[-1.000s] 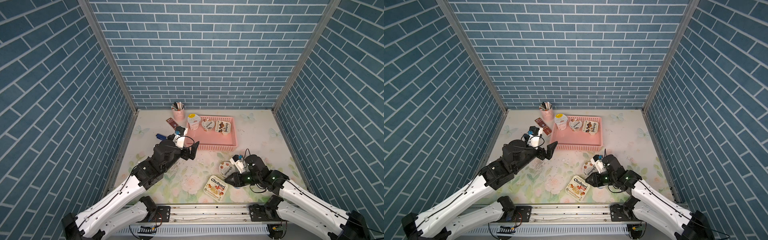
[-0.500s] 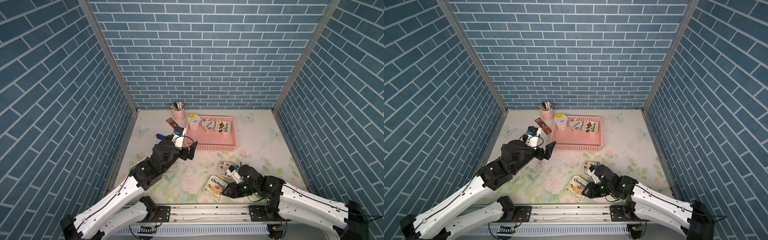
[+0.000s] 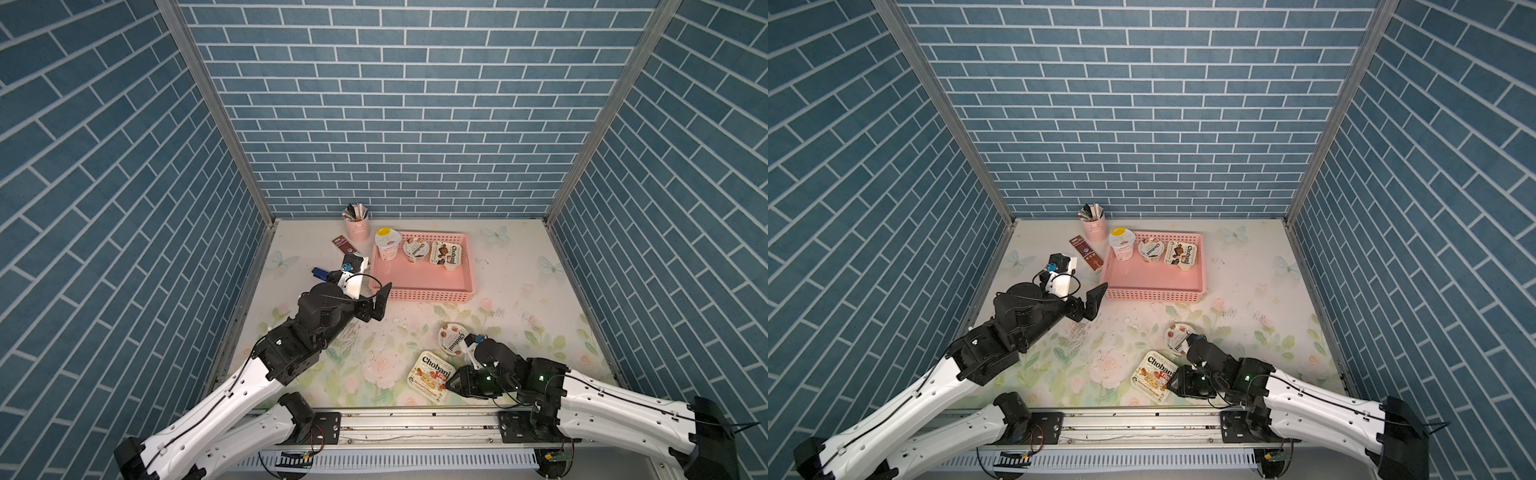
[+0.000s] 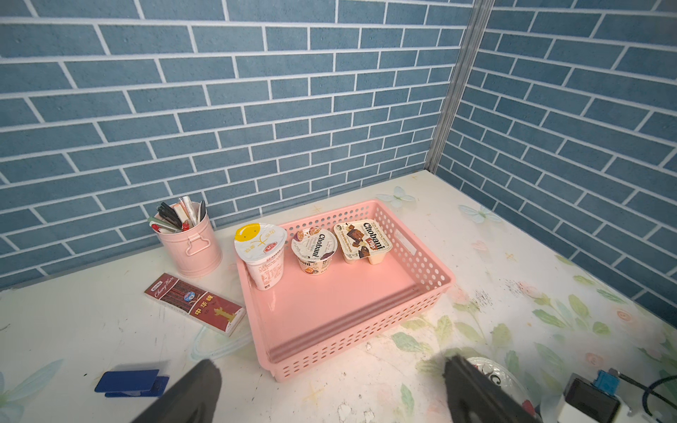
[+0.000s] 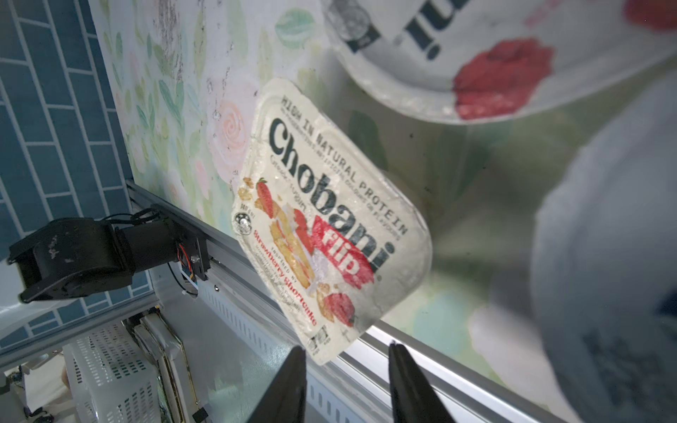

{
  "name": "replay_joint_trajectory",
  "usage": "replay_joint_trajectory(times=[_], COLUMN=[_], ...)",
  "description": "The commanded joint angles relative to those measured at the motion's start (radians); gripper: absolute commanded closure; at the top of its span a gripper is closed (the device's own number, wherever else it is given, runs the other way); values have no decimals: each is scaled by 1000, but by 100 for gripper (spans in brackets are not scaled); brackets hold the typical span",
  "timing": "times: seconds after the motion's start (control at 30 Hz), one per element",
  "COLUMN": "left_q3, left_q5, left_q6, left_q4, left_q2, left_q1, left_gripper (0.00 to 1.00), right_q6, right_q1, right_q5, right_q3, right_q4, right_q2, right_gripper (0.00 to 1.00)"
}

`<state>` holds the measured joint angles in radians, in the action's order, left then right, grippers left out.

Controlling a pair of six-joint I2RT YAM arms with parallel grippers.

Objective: Put the yogurt in the basket
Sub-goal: Pick up the yogurt from the center of the board.

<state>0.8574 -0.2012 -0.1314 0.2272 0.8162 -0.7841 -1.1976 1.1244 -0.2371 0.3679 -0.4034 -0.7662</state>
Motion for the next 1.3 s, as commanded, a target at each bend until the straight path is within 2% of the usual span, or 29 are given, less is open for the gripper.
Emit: replay_joint_trajectory(times=[0.0, 0.4, 0.83, 1.27], left_q3=[-9, -24, -27, -31], left_q5=[-7, 0, 1, -2], left_q6=[16, 13, 17, 21], left_q4=[6, -4, -8, -6], left_q2=[-10, -12, 0, 1], left_q1=[-4, -4, -4, -4], left_gripper=[0, 0, 0, 0], right_q6=[-84, -74, -66, -60], right_q1=[6, 5, 6, 6], right_q5=[46, 48, 77, 100], right_q3=[-26, -33, -30, -37], right_q4=[31, 130, 174, 254], right_q2=[22, -59, -98, -169], right_gripper=[59, 60, 77, 77])
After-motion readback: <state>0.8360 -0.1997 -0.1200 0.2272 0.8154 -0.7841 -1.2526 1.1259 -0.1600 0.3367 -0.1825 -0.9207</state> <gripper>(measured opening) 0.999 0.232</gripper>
